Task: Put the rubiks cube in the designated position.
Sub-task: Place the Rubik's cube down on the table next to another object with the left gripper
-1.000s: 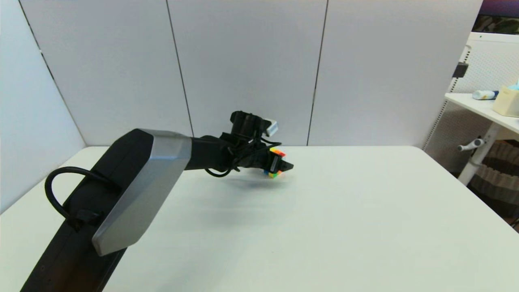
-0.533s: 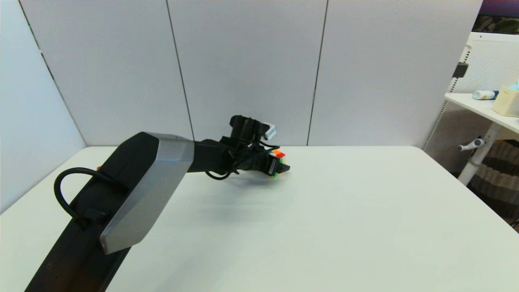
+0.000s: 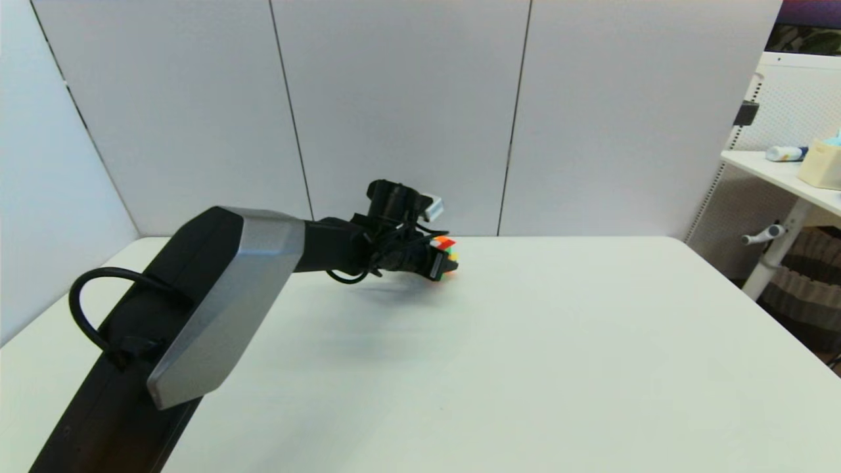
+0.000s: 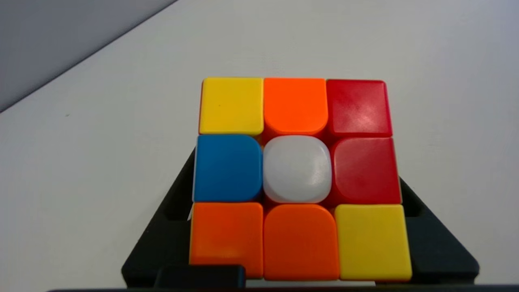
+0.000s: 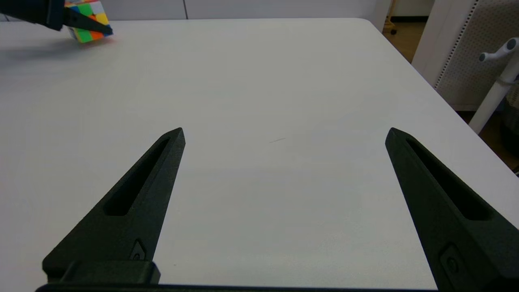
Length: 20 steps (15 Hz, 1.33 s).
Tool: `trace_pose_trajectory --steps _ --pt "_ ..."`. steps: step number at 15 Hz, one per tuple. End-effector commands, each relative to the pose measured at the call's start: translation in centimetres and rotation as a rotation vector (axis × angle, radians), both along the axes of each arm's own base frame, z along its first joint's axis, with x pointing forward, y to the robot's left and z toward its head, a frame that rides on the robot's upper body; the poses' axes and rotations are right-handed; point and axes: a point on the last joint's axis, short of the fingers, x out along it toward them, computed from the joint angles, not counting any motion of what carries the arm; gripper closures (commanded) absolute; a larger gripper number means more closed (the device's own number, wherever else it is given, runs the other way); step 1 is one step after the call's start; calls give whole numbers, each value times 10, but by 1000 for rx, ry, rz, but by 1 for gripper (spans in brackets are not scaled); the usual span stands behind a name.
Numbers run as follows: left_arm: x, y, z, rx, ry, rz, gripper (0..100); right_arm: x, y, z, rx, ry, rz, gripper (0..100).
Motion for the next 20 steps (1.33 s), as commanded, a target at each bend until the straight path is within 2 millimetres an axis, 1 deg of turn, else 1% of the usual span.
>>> trace_pose_trajectory --steps 1,2,3,4,6,7,9,10,11,12,13,15,16,18,20 --pt "-21 32 88 -31 -138 122 100 0 0 0 0 1 -1 0" --pt "-28 49 112 -25 -178 195 100 0 0 0 0 1 -1 0" --pt "-32 71 131 -17 -208 265 100 0 0 0 0 1 -1 0" --pt "-33 95 145 -18 -228 316 100 0 0 0 0 1 -1 0" --pt "-40 157 170 -12 -265 445 100 0 0 0 0 1 -1 0" --pt "-43 188 177 15 -281 506 100 0 0 0 0 1 -1 0" --pt "-43 245 183 72 -312 621 100 0 0 0 0 1 1 0" --pt "-42 264 182 89 -316 659 100 0 0 0 0 1 -1 0" --pt "-39 284 176 90 -295 679 100 0 0 0 0 1 -1 0" --pt "-35 299 168 89 -272 684 100 0 0 0 0 1 -1 0" --pt "-30 311 157 100 -247 687 100 0 0 0 0 1 -1 0" --pt "-20 328 132 145 -190 701 100 0 0 0 0 1 -1 0" --pt "-17 333 118 165 -155 701 100 0 0 0 0 1 -1 0" --pt "-13 334 88 182 -68 693 100 0 0 0 0 1 -1 0" --pt "-13 334 68 192 -5 686 100 0 0 0 0 1 -1 0"
